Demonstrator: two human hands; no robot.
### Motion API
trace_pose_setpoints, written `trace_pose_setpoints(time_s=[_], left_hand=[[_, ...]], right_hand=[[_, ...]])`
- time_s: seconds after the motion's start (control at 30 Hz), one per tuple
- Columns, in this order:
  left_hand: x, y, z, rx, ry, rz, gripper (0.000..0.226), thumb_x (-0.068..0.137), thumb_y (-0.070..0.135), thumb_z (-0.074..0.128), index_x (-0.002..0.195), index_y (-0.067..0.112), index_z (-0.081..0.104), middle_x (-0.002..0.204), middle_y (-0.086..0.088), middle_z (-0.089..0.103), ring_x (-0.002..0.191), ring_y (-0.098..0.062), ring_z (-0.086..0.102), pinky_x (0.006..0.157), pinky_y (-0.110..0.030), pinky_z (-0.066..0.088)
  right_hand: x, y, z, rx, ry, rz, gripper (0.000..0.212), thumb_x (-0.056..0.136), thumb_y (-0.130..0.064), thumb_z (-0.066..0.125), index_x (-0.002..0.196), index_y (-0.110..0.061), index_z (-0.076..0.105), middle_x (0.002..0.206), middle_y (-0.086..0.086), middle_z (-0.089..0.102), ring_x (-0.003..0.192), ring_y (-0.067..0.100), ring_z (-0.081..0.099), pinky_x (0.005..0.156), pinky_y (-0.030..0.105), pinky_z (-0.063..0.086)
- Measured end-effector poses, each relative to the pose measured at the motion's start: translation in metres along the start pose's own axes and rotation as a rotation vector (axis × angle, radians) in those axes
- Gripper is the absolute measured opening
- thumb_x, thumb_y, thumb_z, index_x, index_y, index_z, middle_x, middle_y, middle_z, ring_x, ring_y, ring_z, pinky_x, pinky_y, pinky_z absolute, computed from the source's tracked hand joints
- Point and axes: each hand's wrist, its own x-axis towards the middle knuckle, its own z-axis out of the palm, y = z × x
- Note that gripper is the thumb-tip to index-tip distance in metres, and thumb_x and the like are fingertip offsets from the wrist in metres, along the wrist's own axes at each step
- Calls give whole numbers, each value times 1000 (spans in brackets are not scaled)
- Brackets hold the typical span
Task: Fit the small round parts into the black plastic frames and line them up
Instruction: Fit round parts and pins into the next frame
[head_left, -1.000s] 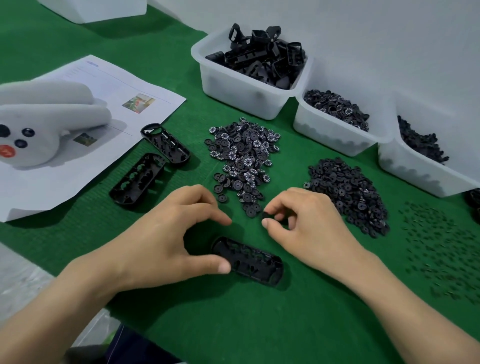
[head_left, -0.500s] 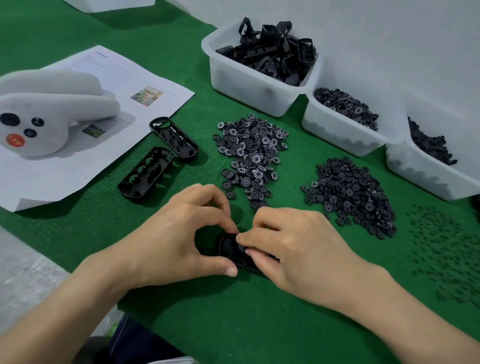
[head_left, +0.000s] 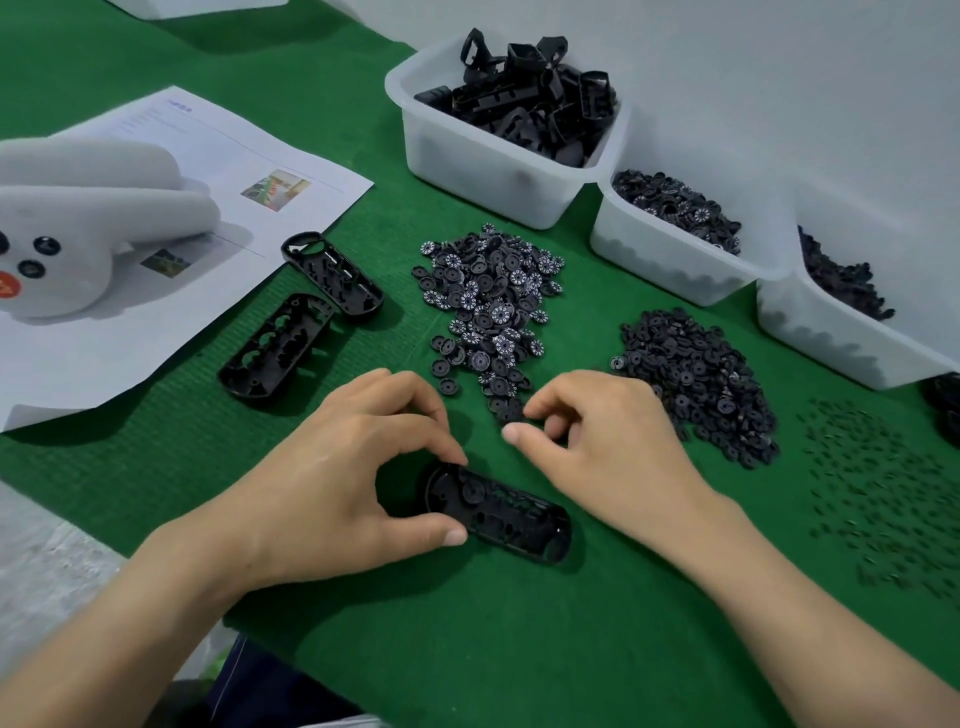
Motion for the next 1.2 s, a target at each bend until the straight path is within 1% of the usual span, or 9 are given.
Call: trace_pose_setpoints(time_s=[0.1, 0.2, 0.23, 0.33, 0.47, 0.6, 0.87, 0.97, 1.2], left_hand=[[0, 0, 1, 14, 5, 3, 40, 66, 62, 62, 94, 34, 64, 101, 15, 49, 98, -6, 47, 87, -25, 37], [0, 0, 1, 21, 7, 6, 40, 67, 63, 61, 95, 34, 63, 101, 15, 48, 98, -5, 46, 87, -25, 37], [-1, -1, 1, 23, 9, 7, 41, 67, 63, 61, 96, 34, 63, 101, 15, 48, 99, -5, 46, 88, -25, 37], [-1, -1, 1, 22, 9, 5, 41, 68, 63, 61, 97, 34, 63, 102, 15, 48, 99, -6, 46, 88, -26, 37], [-1, -1, 1, 20, 8, 5, 42, 68, 63, 61, 97, 33, 63, 102, 14, 49, 100, -7, 47, 89, -28, 39], [-1, 0, 1, 21, 13, 15, 43, 67, 62, 61, 98, 32, 64, 102, 13, 50, 99, -8, 48, 89, -30, 40], [-1, 0, 1, 39, 6, 34, 47, 69, 64, 59, 104, 33, 63, 104, 11, 51, 100, -11, 49, 88, -33, 42], [0, -1, 1, 42, 9, 40, 45, 69, 63, 60, 101, 32, 64, 102, 10, 52, 98, -12, 50, 86, -34, 43], [0, -2, 2, 35, 14, 43, 43, 69, 63, 61, 99, 32, 65, 101, 11, 52, 97, -11, 50, 86, -33, 42]], right_hand=[[4, -5, 10, -36, 44, -27, 20, 75, -43, 65, 75, -24, 59, 65, -15, 46, 62, 8, 47, 63, 27, 43], [4, -2, 11, 40, 50, -51, 9, 76, -27, 69, 75, -20, 63, 69, -11, 52, 63, 4, 49, 63, 29, 46], [2, 1, 10, 75, 46, -62, 6, 76, -22, 71, 77, -18, 66, 70, -10, 55, 64, 2, 50, 63, 24, 44], [-7, 6, 3, 100, 25, -80, 15, 75, -14, 74, 90, -14, 72, 77, -7, 59, 68, 1, 53, 65, 13, 38], [-15, 2, -2, -22, -57, -160, 23, 78, -8, 68, 101, -12, 71, 87, 0, 61, 79, 15, 58, 75, 30, 50], [-12, 2, -8, 58, -180, -113, 34, 80, -13, 67, 113, -19, 66, 90, -7, 56, 77, 6, 50, 77, 20, 44], [-10, 6, -10, 167, -132, -94, 8, 77, -13, 72, 84, -17, 72, 83, -8, 60, 72, 5, 55, 69, 23, 46], [-17, 5, -16, 249, -146, -196, 8, 77, -16, 72, 85, -17, 72, 83, -6, 61, 72, 8, 57, 68, 26, 48], [-29, -3, -16, 113, -168, -363, 15, 79, -19, 67, 92, -17, 74, 82, -2, 63, 71, 15, 59, 62, 37, 51]])
